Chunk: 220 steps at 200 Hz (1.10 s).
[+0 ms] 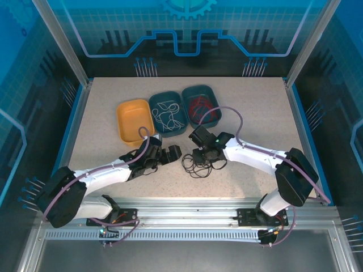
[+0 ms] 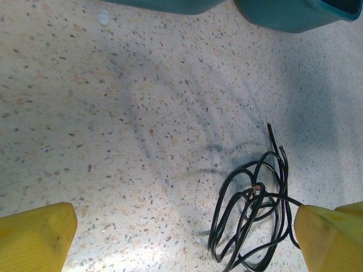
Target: Untangle the cables
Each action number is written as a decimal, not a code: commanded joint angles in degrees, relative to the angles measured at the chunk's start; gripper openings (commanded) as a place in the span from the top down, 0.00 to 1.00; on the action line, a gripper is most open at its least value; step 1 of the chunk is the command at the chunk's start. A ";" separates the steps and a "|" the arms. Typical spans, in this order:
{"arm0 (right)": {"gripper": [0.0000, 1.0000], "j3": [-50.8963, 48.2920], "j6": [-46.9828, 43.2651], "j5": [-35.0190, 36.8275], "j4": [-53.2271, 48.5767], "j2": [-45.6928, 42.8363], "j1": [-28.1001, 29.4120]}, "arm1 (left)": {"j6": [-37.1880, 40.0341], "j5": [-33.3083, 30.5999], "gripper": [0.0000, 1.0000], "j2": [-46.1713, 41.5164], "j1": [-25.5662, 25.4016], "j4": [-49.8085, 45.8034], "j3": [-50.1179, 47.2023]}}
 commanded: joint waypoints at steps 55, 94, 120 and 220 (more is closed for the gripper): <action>0.84 -2.71 2.43 -1.32 3.79 1.76 0.47 | 2.13 3.31 0.21 3.96 -1.77 1.10 4.24; 1.00 -2.06 2.56 0.85 3.55 0.67 -0.05 | 3.26 3.93 0.34 5.60 -2.30 0.20 6.04; 1.00 -1.94 1.10 3.10 3.48 -4.04 -0.01 | 3.16 3.82 0.32 5.81 -2.30 0.24 6.31; 1.00 2.82 -4.75 7.56 2.21 -12.89 0.00 | 4.06 4.79 0.36 6.16 -2.40 0.38 7.81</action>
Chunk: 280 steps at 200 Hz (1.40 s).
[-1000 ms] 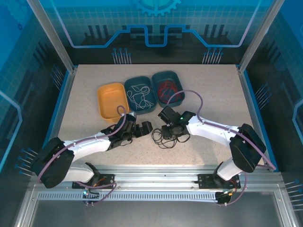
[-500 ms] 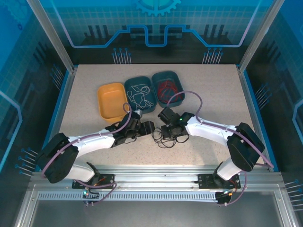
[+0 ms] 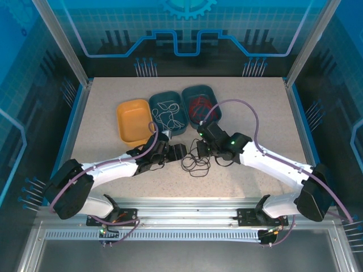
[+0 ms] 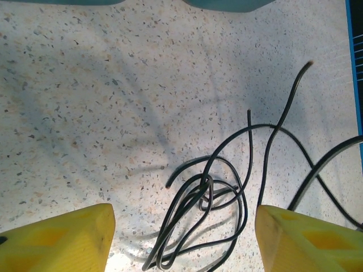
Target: Untangle the cables
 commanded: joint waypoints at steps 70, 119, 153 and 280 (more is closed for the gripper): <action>1.00 3.51 -0.55 5.67 -2.78 -5.39 -0.93 | 2.35 1.11 0.46 2.23 -0.72 -1.90 2.89; 1.00 6.32 -3.99 8.04 -3.04 -8.35 -1.02 | 1.98 -0.47 0.40 -0.31 -0.73 -2.82 2.17; 1.00 8.49 -5.89 10.40 -4.52 -8.60 -0.93 | 1.75 -2.92 0.34 -3.45 -0.69 -4.23 1.26; 0.98 24.65 -12.74 3.32 -2.62 9.35 1.39 | -5.26 -29.36 0.01 -23.63 -0.58 -28.68 -1.04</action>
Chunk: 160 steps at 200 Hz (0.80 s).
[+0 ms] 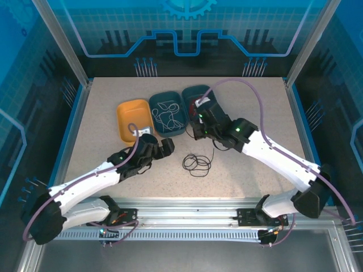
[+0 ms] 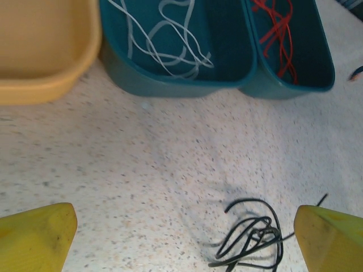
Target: Untangle the cables
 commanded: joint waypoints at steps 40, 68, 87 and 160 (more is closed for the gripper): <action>0.98 17.59 -6.34 -5.68 1.34 16.28 3.14 | -10.02 -16.35 0.01 -10.49 -0.11 -19.10 -1.79; 0.98 26.70 -7.97 -9.45 2.29 25.63 4.05 | -10.83 -17.10 0.01 -14.24 -0.05 -21.43 -2.70; 0.98 34.37 -9.49 -11.45 1.21 32.60 4.60 | -11.15 -16.39 0.01 -16.67 -0.03 -20.95 -3.69; 0.98 61.22 -11.99 -13.79 -6.36 56.07 4.74 | -10.60 -15.81 0.01 -20.32 0.10 -19.99 -5.15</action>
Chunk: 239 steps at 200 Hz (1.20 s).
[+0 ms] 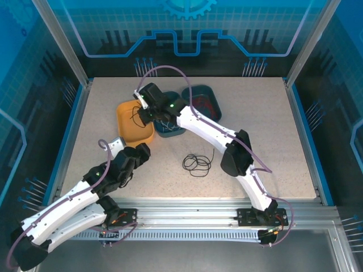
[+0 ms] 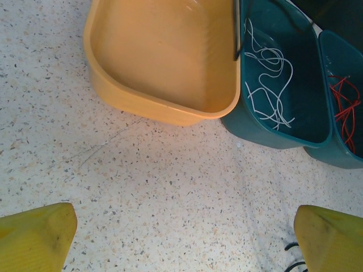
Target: Untangle the cables
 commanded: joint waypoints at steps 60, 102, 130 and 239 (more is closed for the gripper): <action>0.88 11.76 -0.47 -7.12 -3.40 12.32 -0.37 | 0.39 -0.88 0.01 -0.52 0.09 -0.47 -0.35; 0.73 11.70 -0.46 -7.81 -3.79 11.90 -0.75 | 0.56 -0.95 0.01 -0.52 0.04 -0.22 -0.26; 0.71 9.94 -0.82 -6.70 -3.59 9.88 -0.93 | 0.93 -0.60 0.01 -0.43 0.11 0.66 -0.34; 0.54 -23.85 4.27 5.31 2.86 -17.60 -3.42 | 18.50 11.86 0.01 4.19 0.18 12.89 1.91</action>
